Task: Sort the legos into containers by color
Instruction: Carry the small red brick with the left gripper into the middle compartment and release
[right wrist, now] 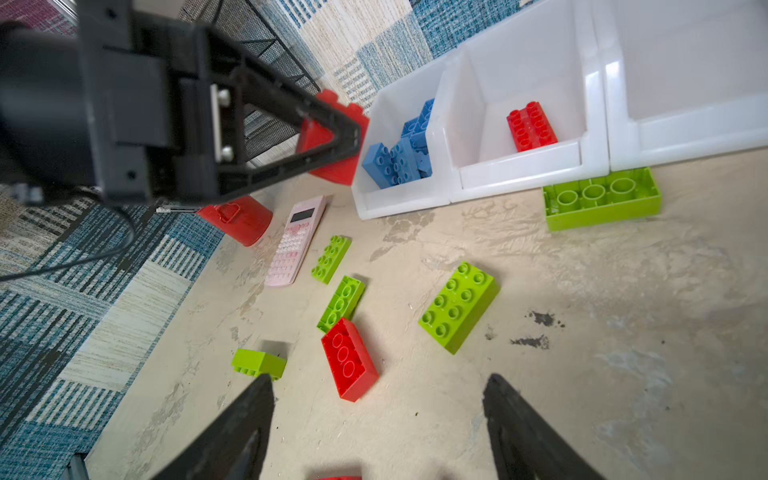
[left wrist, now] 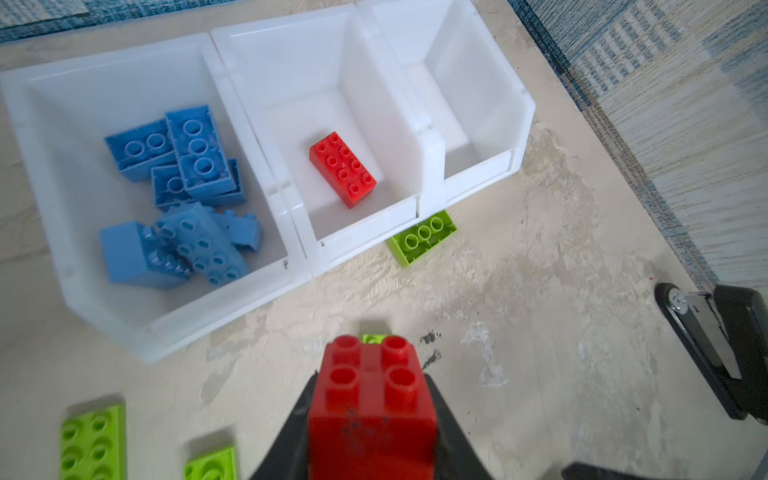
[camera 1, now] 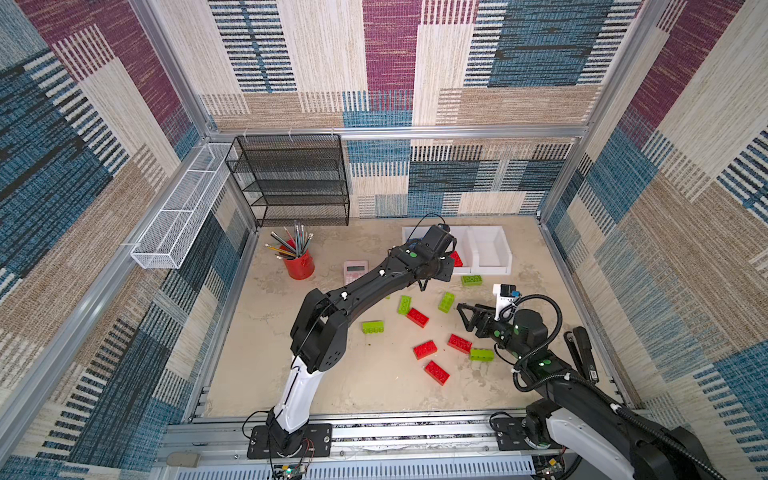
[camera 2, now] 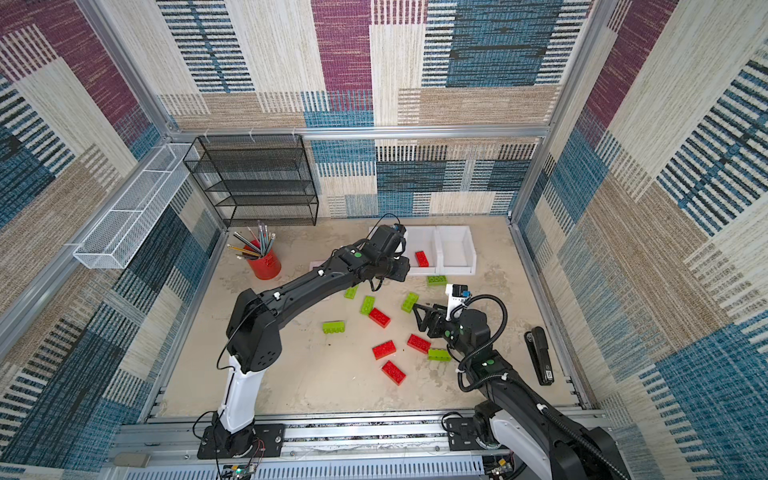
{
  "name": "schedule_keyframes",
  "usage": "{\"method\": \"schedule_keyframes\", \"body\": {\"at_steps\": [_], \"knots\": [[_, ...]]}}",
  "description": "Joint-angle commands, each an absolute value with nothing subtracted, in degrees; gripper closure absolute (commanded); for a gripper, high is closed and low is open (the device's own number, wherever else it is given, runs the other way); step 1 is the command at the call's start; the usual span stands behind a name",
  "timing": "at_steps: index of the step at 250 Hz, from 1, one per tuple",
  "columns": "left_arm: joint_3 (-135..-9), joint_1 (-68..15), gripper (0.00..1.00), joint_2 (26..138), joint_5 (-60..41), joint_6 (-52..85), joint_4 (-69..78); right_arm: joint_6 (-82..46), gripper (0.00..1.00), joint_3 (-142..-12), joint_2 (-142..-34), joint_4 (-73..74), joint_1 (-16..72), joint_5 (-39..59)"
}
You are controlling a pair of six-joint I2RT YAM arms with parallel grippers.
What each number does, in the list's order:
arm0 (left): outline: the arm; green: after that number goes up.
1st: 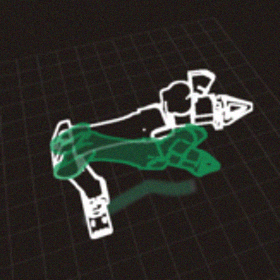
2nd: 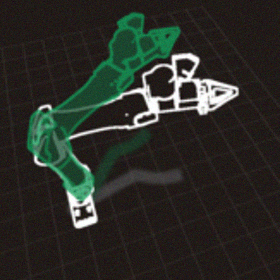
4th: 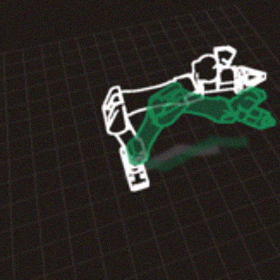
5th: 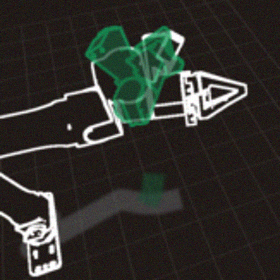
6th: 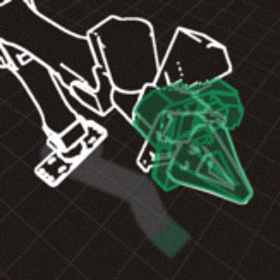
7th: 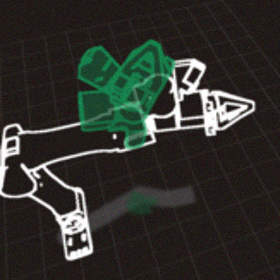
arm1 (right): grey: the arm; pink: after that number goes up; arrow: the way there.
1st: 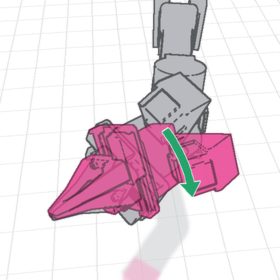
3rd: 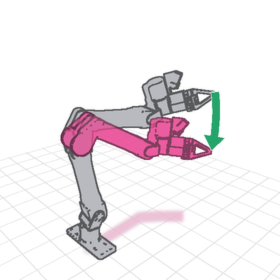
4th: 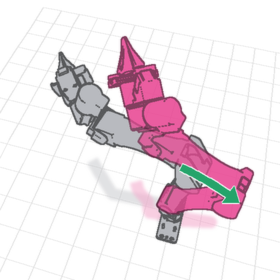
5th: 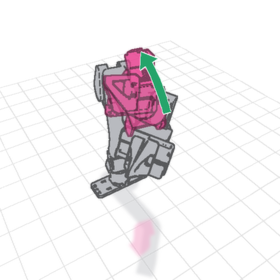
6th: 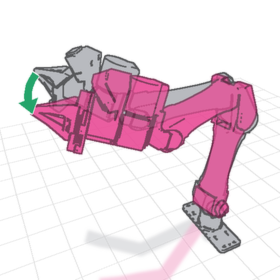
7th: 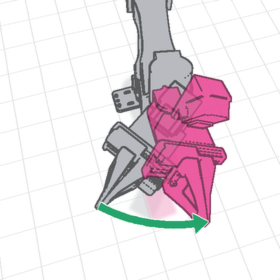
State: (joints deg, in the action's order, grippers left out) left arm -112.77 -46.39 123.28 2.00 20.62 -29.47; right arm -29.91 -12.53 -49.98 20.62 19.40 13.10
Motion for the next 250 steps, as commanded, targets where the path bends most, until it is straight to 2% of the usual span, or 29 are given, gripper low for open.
{"method": "schedule_keyframes", "body": {"at_steps": [1,93,156,208,250], "knots": [[-119.4,-45.4,0.65,128.1,-3.2,17.7,-29.6,-30.8,0.19,-11.9,-48.9,23.6,19.6,14.0],[-142.9,-41.6,0.65,145.3,-10.1,16.8,-30.9,-31.1,0.19,-10.0,-48.8,26.4,20.4,14.6],[-143.5,-39.3,0.65,150.6,-14.2,19.7,-18.8,-30.8,0.19,-9.9,-51.7,27.4,21.1,14.9],[-148.1,-38.1,0.65,154.7,-17.0,21.7,-15.9,-30.6,0.19,-10.3,-53.9,27.6,21.4,14.7],[-147.9,-37.9,0.58,155.3,-17.5,22.5,-14.1,-30.1,0.19,-10.8,-54.8,27.2,21.6,14.9]]}}
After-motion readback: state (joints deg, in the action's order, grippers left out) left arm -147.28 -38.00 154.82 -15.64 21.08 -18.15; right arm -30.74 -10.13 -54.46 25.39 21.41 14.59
